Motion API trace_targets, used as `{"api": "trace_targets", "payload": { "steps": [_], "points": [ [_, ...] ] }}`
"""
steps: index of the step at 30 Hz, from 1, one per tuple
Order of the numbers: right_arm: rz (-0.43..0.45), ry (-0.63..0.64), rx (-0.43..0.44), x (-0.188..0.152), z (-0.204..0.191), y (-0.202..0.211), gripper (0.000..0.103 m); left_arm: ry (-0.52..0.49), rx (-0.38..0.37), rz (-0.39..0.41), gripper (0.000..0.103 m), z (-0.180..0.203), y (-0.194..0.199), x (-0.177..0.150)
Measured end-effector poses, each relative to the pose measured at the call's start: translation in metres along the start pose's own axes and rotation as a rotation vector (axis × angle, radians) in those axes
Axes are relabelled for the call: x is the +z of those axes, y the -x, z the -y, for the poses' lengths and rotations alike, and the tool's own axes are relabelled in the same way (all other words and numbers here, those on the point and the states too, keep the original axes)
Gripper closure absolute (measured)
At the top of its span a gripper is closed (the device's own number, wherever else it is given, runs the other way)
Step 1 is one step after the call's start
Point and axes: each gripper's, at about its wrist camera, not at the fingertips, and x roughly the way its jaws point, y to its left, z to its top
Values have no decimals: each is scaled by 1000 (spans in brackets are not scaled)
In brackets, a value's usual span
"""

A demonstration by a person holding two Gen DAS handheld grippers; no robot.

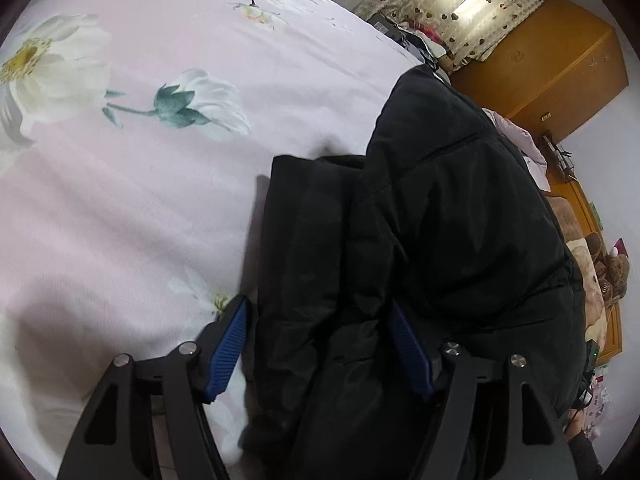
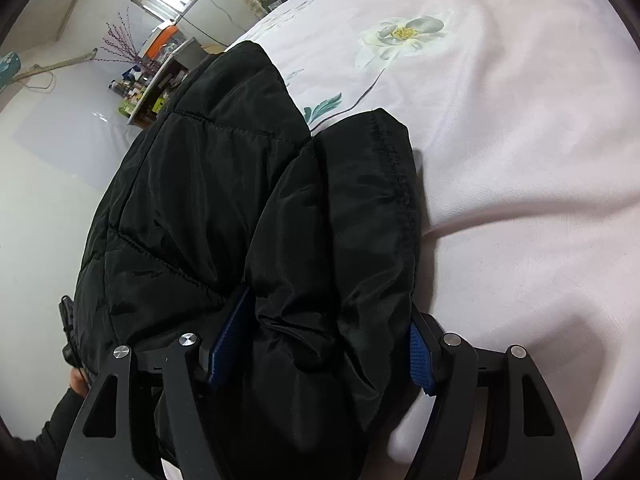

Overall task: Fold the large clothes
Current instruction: 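Lift the held edge and fold it over the jacket with both grippers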

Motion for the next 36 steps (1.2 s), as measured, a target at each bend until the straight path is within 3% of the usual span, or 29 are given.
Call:
{"api": "trace_targets", "payload": {
  "steps": [4, 9, 11, 13, 16, 18, 21, 26, 36],
  "points": [
    [-24, 11, 28, -1, 5, 1, 36, -5, -48, -29, 30, -6, 1, -11],
    [-22, 9, 34, 9, 5, -12, 36, -26, -54, -56, 17, 6, -15, 7],
    [-26, -4, 35, 10, 4, -14, 36, -36, -54, -63, 17, 10, -17, 7],
    [-27, 3, 37, 8, -1, -9, 44, -46, -55, -60, 24, 11, -14, 4],
    [-26, 33, 19, 4, -7, -4, 56, -79, -45, -34, 45, 18, -10, -2],
    [-25, 43, -2, 6, -13, -5, 62, -97, -16, -15, 60, 25, -7, -5],
    [-15, 60, -37, 9, -24, -2, 72, -134, 39, 8, 73, 37, 5, -6],
    [20, 87, -76, 7, -40, 24, 80, -179, 71, 57, 78, 52, 39, -11],
    [93, 144, -59, -11, -64, 75, 82, -246, 62, 137, 79, 74, 91, -14]
  ]
}}
